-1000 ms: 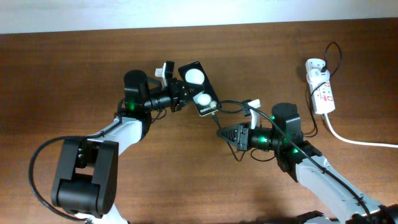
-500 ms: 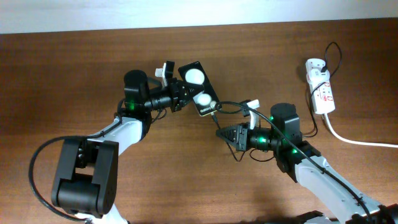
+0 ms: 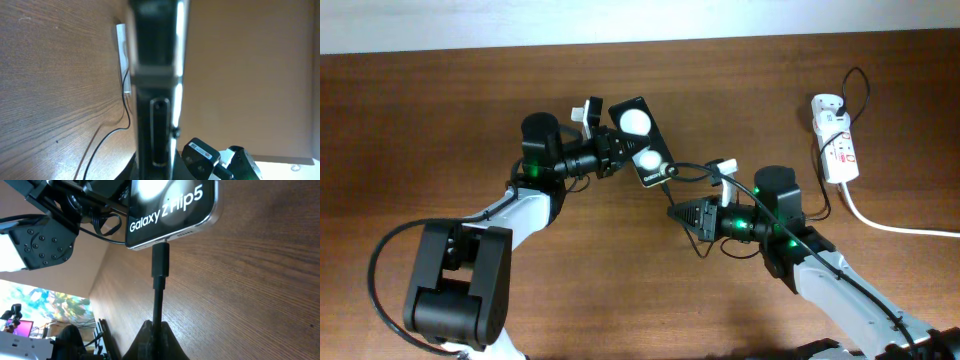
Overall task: Plug charger to phone and switch on socket
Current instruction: 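Push the cable plug up into the phone's bottom port, then release the plug and move the right gripper toward the power strip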
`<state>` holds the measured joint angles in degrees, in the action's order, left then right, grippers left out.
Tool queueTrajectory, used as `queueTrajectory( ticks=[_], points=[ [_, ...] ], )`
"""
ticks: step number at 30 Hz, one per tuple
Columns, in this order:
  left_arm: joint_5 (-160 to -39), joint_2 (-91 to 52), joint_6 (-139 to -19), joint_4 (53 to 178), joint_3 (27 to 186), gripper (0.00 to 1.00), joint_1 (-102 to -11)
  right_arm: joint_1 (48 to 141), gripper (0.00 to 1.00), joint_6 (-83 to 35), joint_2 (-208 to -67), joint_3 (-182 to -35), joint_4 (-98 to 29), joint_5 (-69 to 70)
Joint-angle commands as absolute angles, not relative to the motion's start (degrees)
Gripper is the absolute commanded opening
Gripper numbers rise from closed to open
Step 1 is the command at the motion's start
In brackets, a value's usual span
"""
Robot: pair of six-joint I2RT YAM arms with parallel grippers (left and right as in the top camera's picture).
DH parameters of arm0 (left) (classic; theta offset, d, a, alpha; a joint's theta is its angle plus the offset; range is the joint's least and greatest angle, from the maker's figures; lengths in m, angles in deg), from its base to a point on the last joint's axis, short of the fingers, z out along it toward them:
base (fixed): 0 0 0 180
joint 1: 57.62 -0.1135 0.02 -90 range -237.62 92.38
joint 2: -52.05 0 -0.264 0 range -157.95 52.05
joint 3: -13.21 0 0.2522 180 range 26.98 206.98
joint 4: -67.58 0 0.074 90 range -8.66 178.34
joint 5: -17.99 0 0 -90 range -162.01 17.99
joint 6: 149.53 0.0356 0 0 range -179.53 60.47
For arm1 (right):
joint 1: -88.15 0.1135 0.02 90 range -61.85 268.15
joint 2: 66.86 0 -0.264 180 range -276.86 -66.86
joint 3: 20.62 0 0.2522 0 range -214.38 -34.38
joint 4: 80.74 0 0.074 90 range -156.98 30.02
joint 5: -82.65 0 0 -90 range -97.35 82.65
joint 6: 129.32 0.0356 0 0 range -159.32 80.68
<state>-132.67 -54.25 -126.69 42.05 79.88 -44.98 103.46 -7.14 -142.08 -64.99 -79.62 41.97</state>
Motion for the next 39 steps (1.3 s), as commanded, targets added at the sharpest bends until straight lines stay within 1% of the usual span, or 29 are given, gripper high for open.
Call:
queueTrajectory(
  ticks=[1, 15, 21, 23, 25, 26, 27, 28, 29, 30, 32, 35, 36, 37, 39],
  points=[
    [-139.1, -54.19, -124.11, 41.7, 80.6, 0.0, -43.53, 103.61, 0.04, -6.13, -142.19, -65.18, -81.42, 37.4],
    [-140.24, -54.19, -124.15, 41.72, 80.6, 0.0, -42.0, 103.61, 0.04, -4.86, -142.26, -65.25, -86.4, 30.91],
    [-141.26, -54.19, -124.13, 41.74, 80.6, 0.0, -41.98, 103.61, 0.04, -4.29, -143.02, -65.34, -88.45, 30.74],
    [-141.24, -54.19, -124.11, 41.72, 80.6, 0.0, -42.0, 103.61, 0.04, -4.32, -144.07, -65.34, -88.45, 32.99],
    [-140.85, -54.19, -124.04, 41.72, 80.6, 0.0, -42.07, 103.09, 0.21, -4.34, -143.39, -65.34, -88.83, 38.23],
    [-140.48, -54.19, -122.84, 41.72, 80.6, 0.0, -42.07, 102.15, 0.35, -4.56, -142.28, -65.34, -88.28, 41.82],
    [-139.93, -54.19, -122.82, 41.72, 80.6, 0.0, -42.07, 100.55, 0.49, -5.69, -140.2, -65.34, -84.56, 44.62],
    [-139.69, -54.19, -122.82, 41.72, 80.6, 0.0, -42.18, 99.46, 0.56, -8.45, -138.04, -65.34, -78.95, 44.77],
    [-139.56, -54.19, -122.82, 41.72, 80.6, 0.0, -42.29, 98.43, 0.61, -12.23, -135.66, -65.34, -73.05, 44.51],
    [-139.45, -54.19, -122.78, 41.7, 80.6, 0.0, -42.4, 96.9, 0.69, -16.69, -131.68, -65.34, -64.83, 42.93],
    [-138.64, -54.19, -121.6, 41.74, 80.6, 0.0, -42.4, 94.17, 0.79, -23.2, -121.54, -65.34, -52.52, 39.26],
    [-138.03, -54.19, -119.58, 42.99, 80.6, 0.0, -42.4, 93.69, 0.9, -24.12, -109.36, -65.34, -44.52, 29.73],
    [-135.49, -54.19, -116.74, 47.82, 80.6, 0.0, -42.4, 93.69, 0.93, -24.12, -107.81, -65.34, -42.86, 27.37],
    [-133.46, -54.19, -114.14, 51.84, 80.6, 0.0, -42.4, 93.69, 0.93, -24.12, -107.77, -65.34, -42.12, 26.37],
    [-125.27, -54.19, -107.39, 64.76, 80.6, 0.0, -42.4, 93.73, 0.94, -24.14, -108.9, -65.34, -39.93, 24.71]
  ],
)
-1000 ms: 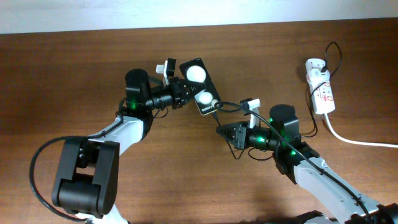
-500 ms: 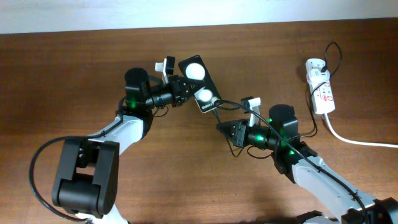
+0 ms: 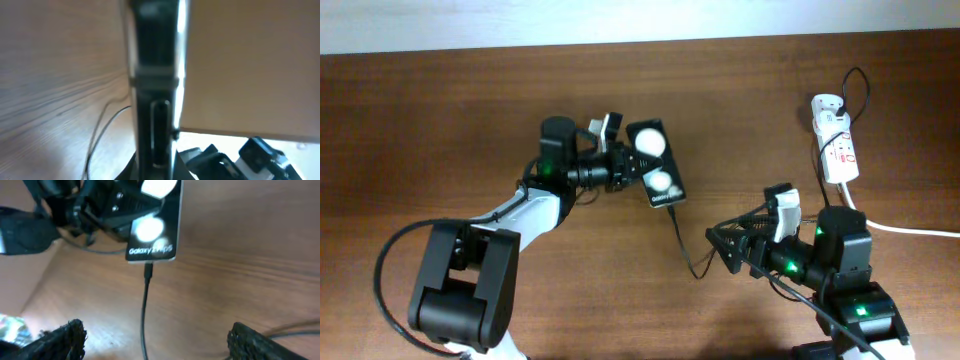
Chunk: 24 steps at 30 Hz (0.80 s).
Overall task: Plug charger to phone and switch on socket
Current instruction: 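Release the plug and move the right gripper toward the power strip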
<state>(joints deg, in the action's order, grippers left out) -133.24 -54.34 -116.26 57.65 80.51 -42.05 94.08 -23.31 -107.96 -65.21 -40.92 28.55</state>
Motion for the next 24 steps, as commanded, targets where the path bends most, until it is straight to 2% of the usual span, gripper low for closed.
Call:
queueTrajectory(
  ticks=[1, 4, 8, 11, 13, 14, 15, 17, 18, 19, 21, 24],
  points=[
    [-122.64, -54.19, -105.95, 67.58, 80.6, 0.0, -42.4, 93.73, 0.95, -24.14, -109.89, -65.34, -39.82, 24.71],
    [-111.93, -54.19, -102.01, 74.44, 80.6, 0.0, -42.37, 93.73, 0.95, -24.14, -114.32, -65.34, -39.93, 24.68],
    [-104.94, -54.19, -99.94, 81.28, 80.6, 0.0, -42.37, 93.73, 0.95, -24.12, -117.54, -65.34, -40.35, 24.71],
    [-100.63, -54.23, -99.96, 86.22, 80.6, 0.13, -42.37, 93.73, 0.95, -24.12, -117.58, -65.34, -40.35, 24.71],
    [-100.61, -54.23, -99.96, 87.27, 80.6, 0.55, -42.37, 93.73, 0.95, -24.12, -117.58, -65.34, -40.35, 24.71],
    [-100.63, -54.23, -99.98, 87.71, 80.6, 0.66, -42.37, 93.73, 0.95, -24.1, -117.58, -65.34, -40.33, 24.73],
    [-100.63, -54.23, -99.98, 87.93, 80.6, 0.68, -42.37, 93.73, 0.95, -24.12, -117.58, -65.34, -40.35, 24.73],
    [-100.65, -54.23, -99.98, 88.69, 80.6, 0.93, -42.4, 93.73, 0.95, -24.12, -117.58, -65.34, -40.35, 24.73],
    [-100.65, -54.23, -99.98, 89.13, 80.6, 1.0, -42.4, 93.73, 0.96, -24.12, -117.58, -65.36, -40.37, 24.71],
    [-100.65, -54.23, -99.98, 89.41, 80.6, 0.99, -42.4, 93.73, 1.0, -24.12, -117.58, -65.51, -40.35, 24.71],
    [-100.89, -54.23, -99.98, 90.51, 80.62, 0.99, -43.16, 93.73, 0.99, -24.1, -117.58, -68.24, -39.74, 23.59],
    [-103.12, -54.17, -99.94, 94.22, 80.67, 0.99, -46.26, 93.67, 0.99, -24.14, -118.19, -79.5, -30.97, 5.58]
  ],
)
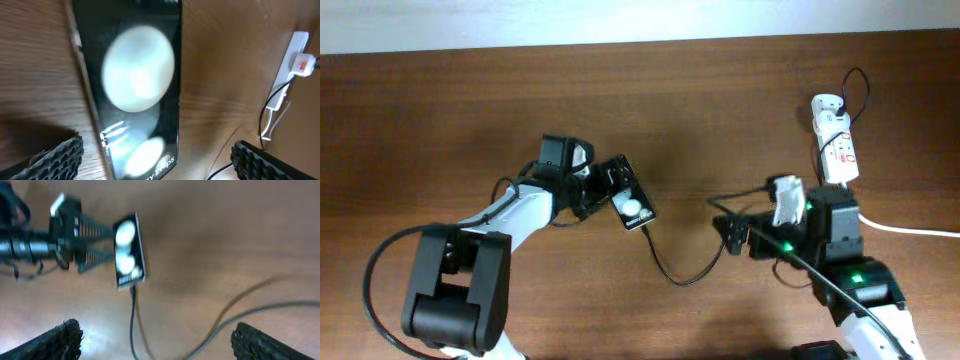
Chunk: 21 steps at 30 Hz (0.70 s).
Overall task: Plug charger to phone and switch on socket
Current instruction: 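Release the plug and move the right gripper toward the power strip, then press the red switch on the power strip with the right gripper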
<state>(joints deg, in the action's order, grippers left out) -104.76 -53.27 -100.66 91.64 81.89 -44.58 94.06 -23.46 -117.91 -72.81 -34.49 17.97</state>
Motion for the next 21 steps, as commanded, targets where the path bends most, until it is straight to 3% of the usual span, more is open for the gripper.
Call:
queueTrajectory(
  ticks=[1, 5, 6, 8, 9, 10, 11, 15, 21],
  points=[
    [-103.12, -53.66, -99.17, 96.01, 80.67, 0.99, -47.36, 93.62, 0.99, -24.6, -118.72, -82.01, -29.55, 1.58],
    [-103.26, -46.78, -93.77, 98.86, 80.67, 0.99, -47.95, 81.56, 0.98, -27.38, -129.41, -92.37, -27.26, 4.33],
    [-103.26, -44.51, -92.33, 99.8, 80.67, 0.99, -47.93, 77.41, 0.88, -26.48, -133.01, -94.17, -27.45, 6.24],
    [-103.21, -39.26, -89.23, 102.75, 80.67, 0.99, -47.93, 66.48, 0.78, -23.81, -144.12, -100.81, -28.26, 12.55],
    [-103.02, -36.68, -88.09, 104.67, 80.67, 0.99, -47.93, 62.54, 0.52, -23.79, -149.75, -104.68, -28.39, 15.9],
    [-102.99, -34.93, -88.07, 105.83, 80.67, 0.99, -47.93, 60.03, 0.11, -21.56, -155.18, -108.24, -28.37, 16.6],
    [-103.02, -34.1, -88.07, 106.31, 80.67, 0.99, -47.93, 58.43, 0.04, -18.15, -160.71, -111.65, -28.41, 16.47],
    [-103.02, -33.69, -87.65, 107.16, 80.67, 0.99, -47.93, 56.55, 0.04, -17.3, -176.33, -123.15, -28.46, 15.61],
    [-102.14, -33.69, -87.67, 107.12, 80.67, 0.99, -47.93, 56.62, 0.04, -16.34, -187.28, -125.46, -31.71, 15.0]
  ],
)
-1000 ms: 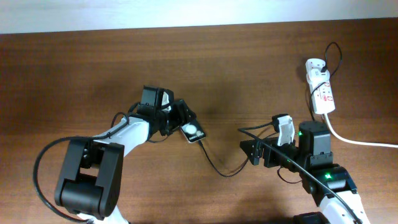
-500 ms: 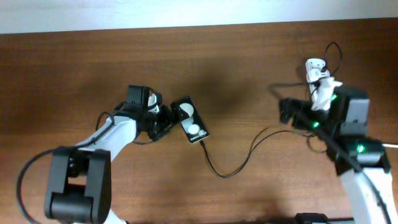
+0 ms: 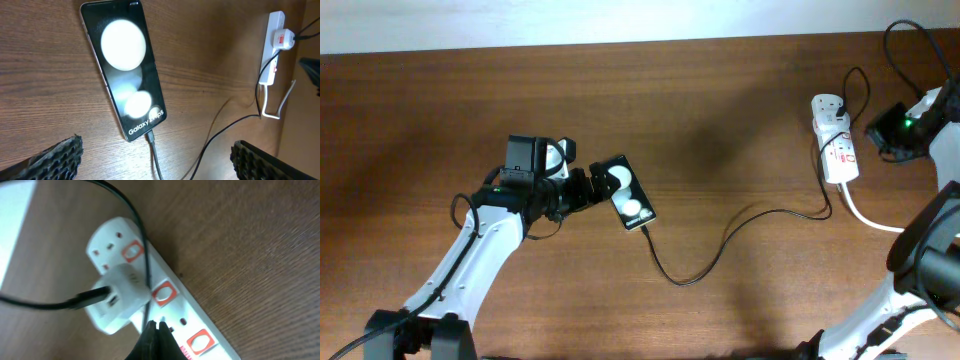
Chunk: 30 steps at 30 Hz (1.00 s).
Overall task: Plug charger to phone and switch on socket
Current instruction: 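Press the red switch on the power strip with the right gripper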
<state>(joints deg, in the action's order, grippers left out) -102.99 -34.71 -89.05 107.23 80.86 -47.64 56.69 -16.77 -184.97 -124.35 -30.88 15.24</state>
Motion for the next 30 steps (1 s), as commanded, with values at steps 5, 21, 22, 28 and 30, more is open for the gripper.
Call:
queueTrajectory(
  ticks=[5, 21, 22, 28, 30],
  points=[
    [-102.12, -33.69, -87.67, 107.03, 80.67, 0.99, -47.95, 57.47, 0.04, -16.53, -190.74, -125.44, -34.42, 14.94],
    [-101.53, -33.69, -87.65, 106.92, 80.67, 0.99, -47.95, 62.65, 0.04, -16.51, -193.69, -125.4, -37.38, 8.68],
    [-101.53, -33.69, -87.65, 106.94, 80.67, 0.99, -47.95, 62.83, 0.04, -16.49, -193.69, -125.4, -36.72, 8.66],
    [-101.53, -33.69, -87.65, 106.94, 80.67, 0.99, -47.93, 65.3, 0.04, -18.04, -193.73, -125.31, -33.7, 8.64],
    [-101.53, -33.69, -87.67, 106.94, 80.67, 0.99, -47.93, 66.02, 0.04, -18.0, -194.12, -125.29, -32.3, 8.68]
  ],
)
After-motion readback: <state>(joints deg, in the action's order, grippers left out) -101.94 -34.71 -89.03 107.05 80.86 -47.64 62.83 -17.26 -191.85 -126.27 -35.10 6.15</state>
